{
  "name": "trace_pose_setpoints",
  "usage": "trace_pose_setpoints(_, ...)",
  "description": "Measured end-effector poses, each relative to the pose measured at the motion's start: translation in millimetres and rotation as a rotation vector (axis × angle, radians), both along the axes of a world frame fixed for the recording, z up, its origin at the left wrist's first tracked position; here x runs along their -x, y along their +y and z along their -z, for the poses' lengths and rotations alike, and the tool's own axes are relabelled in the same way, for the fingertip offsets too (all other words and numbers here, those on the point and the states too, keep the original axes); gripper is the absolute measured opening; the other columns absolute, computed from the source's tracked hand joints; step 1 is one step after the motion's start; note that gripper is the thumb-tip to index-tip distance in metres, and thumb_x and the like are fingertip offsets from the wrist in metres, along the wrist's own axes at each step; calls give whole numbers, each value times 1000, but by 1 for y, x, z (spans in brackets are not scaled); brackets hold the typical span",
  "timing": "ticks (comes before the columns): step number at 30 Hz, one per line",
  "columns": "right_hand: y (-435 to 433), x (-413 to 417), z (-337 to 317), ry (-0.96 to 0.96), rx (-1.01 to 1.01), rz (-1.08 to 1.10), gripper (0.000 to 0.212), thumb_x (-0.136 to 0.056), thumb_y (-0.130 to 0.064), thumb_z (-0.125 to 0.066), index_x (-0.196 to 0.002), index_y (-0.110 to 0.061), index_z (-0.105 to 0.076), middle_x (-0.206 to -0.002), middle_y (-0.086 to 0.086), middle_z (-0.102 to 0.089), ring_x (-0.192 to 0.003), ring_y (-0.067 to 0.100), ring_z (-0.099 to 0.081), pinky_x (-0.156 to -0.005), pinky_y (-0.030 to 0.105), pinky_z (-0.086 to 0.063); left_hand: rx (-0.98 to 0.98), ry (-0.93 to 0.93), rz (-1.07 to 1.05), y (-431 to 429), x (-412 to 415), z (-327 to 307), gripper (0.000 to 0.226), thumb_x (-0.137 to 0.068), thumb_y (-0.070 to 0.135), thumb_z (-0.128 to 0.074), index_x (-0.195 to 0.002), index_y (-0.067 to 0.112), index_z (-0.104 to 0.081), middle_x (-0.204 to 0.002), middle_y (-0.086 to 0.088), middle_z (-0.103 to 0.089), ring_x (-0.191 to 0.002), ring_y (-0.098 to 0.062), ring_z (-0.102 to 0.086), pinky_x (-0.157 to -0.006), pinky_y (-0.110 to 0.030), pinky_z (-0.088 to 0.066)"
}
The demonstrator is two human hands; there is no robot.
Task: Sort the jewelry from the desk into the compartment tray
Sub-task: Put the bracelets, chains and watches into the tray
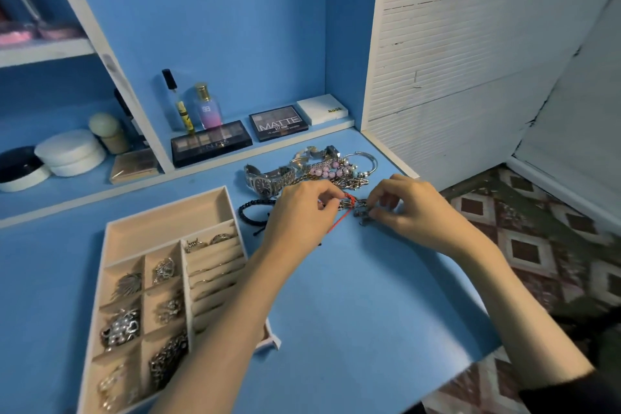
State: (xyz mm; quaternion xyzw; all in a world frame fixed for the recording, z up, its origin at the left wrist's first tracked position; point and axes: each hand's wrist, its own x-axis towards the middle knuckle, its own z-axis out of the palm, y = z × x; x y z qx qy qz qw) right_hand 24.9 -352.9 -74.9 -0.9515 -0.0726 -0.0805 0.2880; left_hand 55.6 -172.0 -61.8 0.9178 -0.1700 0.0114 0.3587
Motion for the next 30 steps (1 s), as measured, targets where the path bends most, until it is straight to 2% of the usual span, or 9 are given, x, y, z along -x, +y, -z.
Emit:
trace_pose_setpoints(3,0,0,2,51,129,-1,17,-78,-29,-69,-94,-23,-66,-86,-4,-54,-84,15,-50,-78,39,-47,3,2,0,0,0,0,15,-87,21,-56,-91,28,-69,-78,13,-62,-69,0,-54,-62,-19,-45)
trace_pose_setpoints(6,4,-1,1,50,161,-9,12,-81,-27,-66,-90,-19,-66,-87,-2,-54,-86,15,-47,-78,38,-47,6,11,4,0,1,0,16,-87,21,-56,-93,28,-69,-78,14,-62,-68,1,-54,-59,-16,-42)
trace_pose_setpoints(10,7,-3,1,23,192,-31,12,-82,-23,-64,-86,-12,-65,-82,0,-56,-81,15,-48,-74,32,-45,29,10,-7,5,6,3,16,-87,20,-56,-94,26,-70,-81,12,-63,-72,1,-56,-67,-18,-47)
trace_pose_setpoints(14,11,-1,6,-54,138,-20,6,-78,-16,-63,-77,-10,-64,-74,2,-60,-74,18,-52,-69,35,-47,56,-33,-75,16,9,3,17,-88,19,-56,-94,28,-70,-75,11,-61,-66,6,-53,-56,-6,-42)
trace_pose_setpoints(16,13,1,6,-68,46,3,3,-75,-12,-63,-73,-10,-62,-70,2,-61,-69,17,-54,-65,34,-48,76,-50,-115,23,9,3,19,-88,16,-56,-93,28,-70,-77,10,-64,-66,7,-53,-57,-8,-42)
trace_pose_setpoints(20,19,8,2,-112,-209,61,8,-75,-3,-62,-70,-7,-58,-63,2,-60,-56,8,-50,-56,20,-42,83,-52,-129,35,5,1,20,-88,12,-56,-94,25,-71,-86,10,-67,-69,5,-53,-59,-4,-37)
trace_pose_setpoints(24,26,9,-3,-103,-483,97,12,-77,1,-61,-70,-7,-56,-64,1,-60,-59,12,-51,-60,30,-44,63,-63,-136,44,5,-1,20,-87,9,-57,-93,23,-71,-84,11,-65,-70,1,-54,-60,5,-34)
trace_pose_setpoints(28,35,11,-10,-60,-735,34,20,-82,6,-59,-80,-14,-62,-61,-10,-57,-60,7,-52,-61,18,-42,62,-67,-137,51,7,-3,20,-87,9,-58,-93,24,-70,-83,12,-64,-71,0,-54,-60,5,-34)
trace_pose_setpoints(30,40,13,-15,-43,-807,-4,24,-83,8,-58,-86,-15,-64,-63,-8,-57,-62,8,-53,-63,16,-44,63,-70,-138,53,9,-4,20,-87,10,-58,-92,25,-70,-82,15,-62,-71,1,-54,-60,4,-35)
